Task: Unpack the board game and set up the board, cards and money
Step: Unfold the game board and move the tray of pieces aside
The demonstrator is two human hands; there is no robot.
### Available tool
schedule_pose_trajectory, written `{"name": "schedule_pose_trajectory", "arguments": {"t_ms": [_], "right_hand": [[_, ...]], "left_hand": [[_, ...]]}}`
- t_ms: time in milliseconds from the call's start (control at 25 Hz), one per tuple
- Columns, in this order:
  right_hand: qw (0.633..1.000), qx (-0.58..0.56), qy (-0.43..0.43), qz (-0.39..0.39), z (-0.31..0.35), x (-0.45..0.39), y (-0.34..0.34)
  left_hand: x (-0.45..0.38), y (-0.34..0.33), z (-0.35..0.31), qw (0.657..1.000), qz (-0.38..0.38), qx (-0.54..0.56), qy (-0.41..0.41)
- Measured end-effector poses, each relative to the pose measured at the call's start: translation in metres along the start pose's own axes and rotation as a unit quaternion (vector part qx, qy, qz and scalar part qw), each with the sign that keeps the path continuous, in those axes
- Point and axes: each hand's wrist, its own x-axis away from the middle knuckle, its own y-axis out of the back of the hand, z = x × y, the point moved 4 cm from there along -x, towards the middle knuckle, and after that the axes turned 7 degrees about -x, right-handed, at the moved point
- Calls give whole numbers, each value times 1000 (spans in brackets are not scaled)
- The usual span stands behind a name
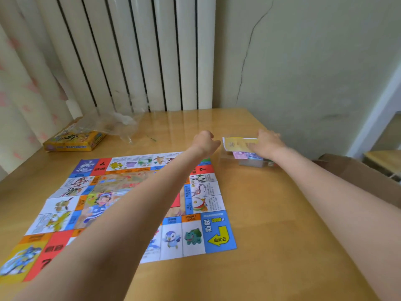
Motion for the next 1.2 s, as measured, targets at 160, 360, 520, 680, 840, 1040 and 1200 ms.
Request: {"name": "schedule_pose_trajectory", "arguments": {"t_ms": [160,360,520,680,840,1040,1200], "right_hand": [[999,31,11,2,-1,-5,-9],[997,6,17,70,-4,-16,-19],[993,-63,34,98,-18,-23,-12],[992,-87,45,83,-23,-21,-3],[994,-61,58,68,-19,-16,-2],[950,-311,13,-14,-22,-13,17],[913,-409,1,-1,-17,-6,19]], "left_hand": [[-23,-29,-11,998,38,24,34],[-36,-42,-14,999,2,7,39],[-36,-41,-1,999,19,24,38],[-31,-32,0,997,50,58,30],[-26,-22,-14,991,28,132,13],[-19,-1,-13,928,51,363,67],[-15,11,9,888,10,441,131]]}}
